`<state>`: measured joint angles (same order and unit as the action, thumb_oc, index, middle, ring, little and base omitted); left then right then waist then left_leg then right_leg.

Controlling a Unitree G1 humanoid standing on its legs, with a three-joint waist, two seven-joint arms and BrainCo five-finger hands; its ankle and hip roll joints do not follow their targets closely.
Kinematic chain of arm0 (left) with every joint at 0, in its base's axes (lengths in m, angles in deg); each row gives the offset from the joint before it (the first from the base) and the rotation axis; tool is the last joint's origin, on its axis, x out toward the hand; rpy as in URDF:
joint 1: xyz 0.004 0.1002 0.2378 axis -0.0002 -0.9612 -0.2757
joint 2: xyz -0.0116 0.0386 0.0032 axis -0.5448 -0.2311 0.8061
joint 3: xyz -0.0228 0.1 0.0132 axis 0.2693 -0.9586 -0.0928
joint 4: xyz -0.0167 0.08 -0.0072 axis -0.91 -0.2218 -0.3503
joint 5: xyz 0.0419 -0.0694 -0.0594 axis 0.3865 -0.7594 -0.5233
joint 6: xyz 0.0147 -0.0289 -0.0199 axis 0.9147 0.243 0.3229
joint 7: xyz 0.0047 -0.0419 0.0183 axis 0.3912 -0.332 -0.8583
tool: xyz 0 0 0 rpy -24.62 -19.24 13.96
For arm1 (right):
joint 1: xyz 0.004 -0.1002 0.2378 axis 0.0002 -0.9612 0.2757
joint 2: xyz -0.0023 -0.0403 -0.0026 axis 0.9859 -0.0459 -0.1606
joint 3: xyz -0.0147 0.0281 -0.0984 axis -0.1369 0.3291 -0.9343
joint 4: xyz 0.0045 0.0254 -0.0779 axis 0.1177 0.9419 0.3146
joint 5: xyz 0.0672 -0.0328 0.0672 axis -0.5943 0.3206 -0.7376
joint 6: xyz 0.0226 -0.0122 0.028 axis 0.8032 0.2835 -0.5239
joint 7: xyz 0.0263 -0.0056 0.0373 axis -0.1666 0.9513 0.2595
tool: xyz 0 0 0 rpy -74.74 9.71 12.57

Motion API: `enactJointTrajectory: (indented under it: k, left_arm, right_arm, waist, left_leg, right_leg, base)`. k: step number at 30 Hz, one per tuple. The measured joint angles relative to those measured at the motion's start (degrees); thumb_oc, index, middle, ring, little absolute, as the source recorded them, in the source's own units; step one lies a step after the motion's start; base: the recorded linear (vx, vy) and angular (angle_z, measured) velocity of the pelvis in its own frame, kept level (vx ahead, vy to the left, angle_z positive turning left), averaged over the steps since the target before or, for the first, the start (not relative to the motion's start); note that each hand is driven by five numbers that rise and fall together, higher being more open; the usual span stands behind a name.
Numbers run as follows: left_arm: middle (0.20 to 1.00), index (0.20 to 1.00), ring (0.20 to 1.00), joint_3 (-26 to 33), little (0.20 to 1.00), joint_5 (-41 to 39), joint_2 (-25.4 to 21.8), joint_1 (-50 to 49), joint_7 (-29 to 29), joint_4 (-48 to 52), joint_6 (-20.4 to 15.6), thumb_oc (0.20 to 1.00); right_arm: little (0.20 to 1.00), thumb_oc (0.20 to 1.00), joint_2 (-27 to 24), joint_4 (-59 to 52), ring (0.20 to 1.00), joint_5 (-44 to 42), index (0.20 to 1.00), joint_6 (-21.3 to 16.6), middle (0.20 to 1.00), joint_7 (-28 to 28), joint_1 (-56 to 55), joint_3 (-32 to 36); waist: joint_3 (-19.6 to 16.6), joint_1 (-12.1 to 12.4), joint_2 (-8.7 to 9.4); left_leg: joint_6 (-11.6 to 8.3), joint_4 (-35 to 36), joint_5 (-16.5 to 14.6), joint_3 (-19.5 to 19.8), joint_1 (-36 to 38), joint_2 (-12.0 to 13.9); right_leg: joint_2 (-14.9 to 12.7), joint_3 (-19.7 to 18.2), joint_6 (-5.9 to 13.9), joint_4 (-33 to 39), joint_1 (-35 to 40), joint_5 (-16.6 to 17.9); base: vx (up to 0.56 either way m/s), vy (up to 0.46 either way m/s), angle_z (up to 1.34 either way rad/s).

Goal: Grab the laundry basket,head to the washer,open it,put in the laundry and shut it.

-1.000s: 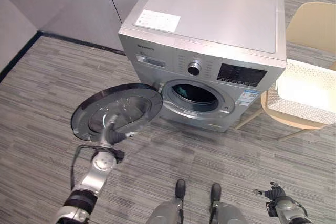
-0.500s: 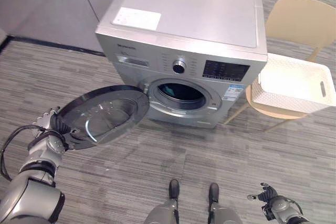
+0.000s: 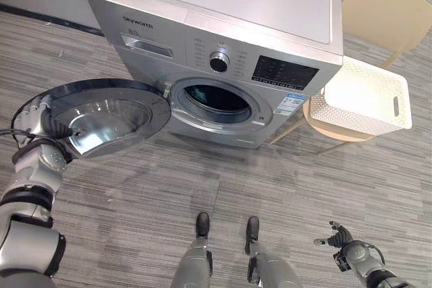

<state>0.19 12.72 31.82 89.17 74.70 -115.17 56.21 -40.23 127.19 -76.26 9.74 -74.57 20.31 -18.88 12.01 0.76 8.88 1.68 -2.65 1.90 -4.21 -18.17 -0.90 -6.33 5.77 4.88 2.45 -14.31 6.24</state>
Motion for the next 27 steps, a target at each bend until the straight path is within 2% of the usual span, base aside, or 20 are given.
enactJointTrajectory:
  k: [1,2,4,6,7,10,13,14,16,18,19,20,22,23,25,26,27]
  left_arm:
    - [1.0,1.0,1.0,1.4,1.0,-1.6,3.1,-4.0,-0.2,4.7,-1.2,1.0]
    - [1.0,1.0,1.0,1.8,1.0,-1.7,3.7,-5.4,-0.1,6.7,-1.2,1.0]
    - [1.0,1.0,1.0,8.7,1.0,-3.6,6.6,-14.1,-0.2,20.0,-0.9,1.0]
    - [1.0,1.0,1.0,7.3,1.0,-3.7,8.8,-18.6,-0.4,26.6,-2.9,1.0]
    - [1.0,1.0,1.0,7.7,1.0,-3.7,8.9,-19.3,-0.4,26.9,-2.6,1.0]
    - [1.0,1.0,1.0,10.9,1.0,-3.6,8.6,-19.9,-0.7,27.9,-2.5,1.0]
    - [1.0,1.0,1.0,11.3,1.0,-2.8,5.4,-19.1,-1.3,27.7,-2.1,1.0]
    - [1.0,1.0,1.0,10.9,1.0,-0.2,2.2,-15.0,-1.9,25.2,-2.1,1.0]
    - [1.0,1.0,1.0,10.7,1.0,1.5,0.8,-11.3,-3.1,23.4,-1.4,1.0]
    - [1.0,1.0,1.0,1.9,1.0,4.1,-3.7,-2.5,-3.6,15.9,-0.6,1.0]
    - [1.0,1.0,1.0,0.0,1.0,4.8,-3.9,0.4,-3.9,13.3,-0.6,1.0]
    - [1.0,1.0,1.0,-6.1,1.0,5.8,-4.8,5.1,-3.9,8.2,-0.1,1.0]
    - [1.0,1.0,1.0,-6.0,1.0,6.4,-5.0,5.9,-3.4,7.2,0.2,1.0]
    - [1.0,1.0,1.0,-18.3,1.0,8.0,-5.4,16.4,-2.6,-2.8,0.0,1.0]
    - [1.0,1.0,1.0,-18.7,1.0,8.2,-5.4,19.0,-2.0,-4.3,0.1,1.0]
    - [1.0,1.0,1.0,-26.0,1.0,8.5,-5.0,25.6,-1.0,-11.4,-0.4,1.0]
    - [1.0,1.0,1.0,-26.5,1.0,8.6,-5.3,29.7,-0.5,-14.4,-0.1,1.0]
  right_arm:
    - [1.0,1.0,0.0,0.1,1.0,0.0,1.0,0.0,1.0,0.0,-0.2,0.2]
    - [1.0,1.0,0.1,-0.1,1.0,0.1,1.0,0.0,1.0,0.0,0.1,0.5]
    - [1.0,1.0,0.1,-1.4,1.0,1.0,1.0,0.5,1.0,0.0,0.1,2.6]
    - [1.0,1.0,0.1,-1.5,1.0,2.1,1.0,1.0,1.0,0.0,-0.6,3.7]
    - [1.0,1.0,0.1,-2.1,1.0,2.2,1.0,1.0,1.0,0.0,-0.6,3.8]
    - [1.0,1.0,-0.2,-2.5,1.0,2.2,1.0,0.7,1.0,0.0,-0.5,4.5]
    - [1.0,1.0,-0.2,-2.5,1.0,2.2,1.0,0.9,1.0,0.0,-0.7,4.4]
    - [1.0,1.0,-0.2,-2.2,1.0,2.2,1.0,0.9,1.0,0.0,-0.8,4.2]
    - [1.0,1.0,-0.2,-2.0,1.0,2.2,1.0,0.9,1.0,0.0,-0.8,4.1]
    - [1.0,1.0,-0.4,-2.1,1.0,2.2,1.0,0.8,1.0,0.0,-0.6,3.2]
    - [1.0,1.0,-0.8,-2.1,1.0,2.2,1.0,0.4,1.0,-0.1,-0.4,2.4]
    - [1.0,1.0,-0.8,-2.1,1.0,2.2,1.0,0.3,1.0,0.1,0.1,1.7]
    - [1.0,1.0,-0.7,-2.1,1.0,2.2,1.0,0.1,1.0,0.0,0.5,1.3]
    - [1.0,1.0,-1.2,-1.9,1.0,2.1,1.0,-0.1,1.0,0.1,1.3,-0.8]
    - [1.0,1.0,-1.5,-1.9,1.0,2.1,1.0,-0.1,1.0,0.1,2.4,-0.8]
    - [1.0,1.0,-1.7,-1.4,1.0,2.0,1.0,-0.2,1.0,0.1,3.5,-2.2]
    - [1.0,1.0,-2.4,-1.7,1.0,1.8,1.0,-0.3,1.0,0.0,4.7,-3.1]
  waist:
    - [0.7,0.9,-0.82]
    - [0.9,1.2,-1.04]
    - [1.4,1.1,-1.63]
    - [2.1,1.8,-2.67]
    - [2.2,2.1,-2.93]
    - [2.7,2.8,-3.76]
    - [2.8,2.9,-4.17]
    - [2.9,2.7,-4.26]
    - [2.8,2.4,-4.44]
    - [2.8,2.4,-4.41]
    - [2.7,1.8,-4.39]
    - [2.7,1.8,-4.47]
    - [2.7,0.7,-4.47]
    - [2.6,0.6,-4.23]
    - [2.6,-0.8,-4.04]
    - [2.6,-1.6,-3.21]
    - [2.7,-2.5,-2.56]
  left_leg:
    - [-0.1,1.3,-0.1,-0.2,2.2,-0.1]
    - [-0.1,1.9,-0.1,-0.3,2.3,-0.1]
    - [-0.16,2.2,0.3,0.0,2.7,-0.3]
    - [-0.17,2.7,0.3,0.4,4.6,-0.2]
    - [-0.28,2.9,0.3,0.4,5.0,-0.1]
    - [-0.54,3.7,0.7,0.4,5.3,0.0]
    - [-0.58,3.7,0.9,0.6,5.3,0.0]
    - [-0.62,3.7,1.1,1.1,4.9,0.0]
    - [-0.63,3.7,1.1,1.5,4.5,0.0]
    - [-0.74,3.7,1.4,1.7,3.4,0.0]
    - [-0.94,3.7,1.4,1.5,3.0,-0.1]
    - [-0.57,3.6,2.0,1.6,2.7,-0.1]
    - [-0.61,3.6,1.9,1.4,2.4,-0.2]
    - [-0.53,3.2,2.0,1.3,0.7,0.0]
    - [-0.51,2.8,2.0,1.3,-0.9,-0.2]
    - [-0.48,2.5,2.0,1.0,-1.8,-0.1]
    - [-0.48,2.3,2.0,0.9,-3.2,0.0]
  right_leg:
    - [0.0,0.0,0.0,0.9,1.8,0.0]
    - [-0.1,0.1,-0.01,1.4,2.0,0.0]
    - [-0.1,0.3,0.0,1.5,2.3,0.0]
    - [0.1,0.7,-0.01,2.1,4.5,0.0]
    - [0.1,0.7,-0.05,2.1,4.7,-0.1]
    - [0.3,0.9,-0.26,2.1,4.7,-0.3]
    - [0.3,1.1,-0.26,2.1,4.7,-0.3]
    - [0.3,1.6,-0.27,2.1,4.5,-0.3]
    - [0.3,1.8,-0.28,2.1,4.3,-0.2]
    - [0.3,1.8,-0.3,1.9,3.3,-0.2]
    - [0.5,1.7,-0.25,1.8,2.8,-0.2]
    - [0.2,1.7,-0.23,1.5,2.3,-0.1]
    - [0.4,1.7,-0.21,1.4,1.9,-0.1]
    - [0.4,1.5,-0.16,0.6,0.0,-0.1]
    - [0.5,1.5,-0.18,0.3,-1.5,-0.1]
    - [0.6,1.1,-0.16,-0.2,-2.7,0.1]
    - [0.6,1.1,-0.2,-0.3,-4.2,0.2]
  base:
    - [0.06,-0.042,-0.07]
    - [0.06,-0.042,-0.05]
    - [0.03,-0.023,0.03]
    - [0.01,-0.022,0.11]
    - [0.0,0.0,0.0]
    - [0.0,-0.003,0.02]
    - [-0.01,0.003,0.03]
    - [-0.02,0.013,0.17]
    - [-0.02,0.016,0.14]
    - [-0.01,0.013,0.03]
    - [0.0,0.0,0.0]
    - [-0.04,0.025,-0.03]
    - [-0.04,0.03,-0.05]
    - [-0.05,0.062,-0.05]
    - [-0.05,0.083,-0.05]
    - [-0.02,0.061,-0.09]
    - [-0.02,0.053,-0.17]
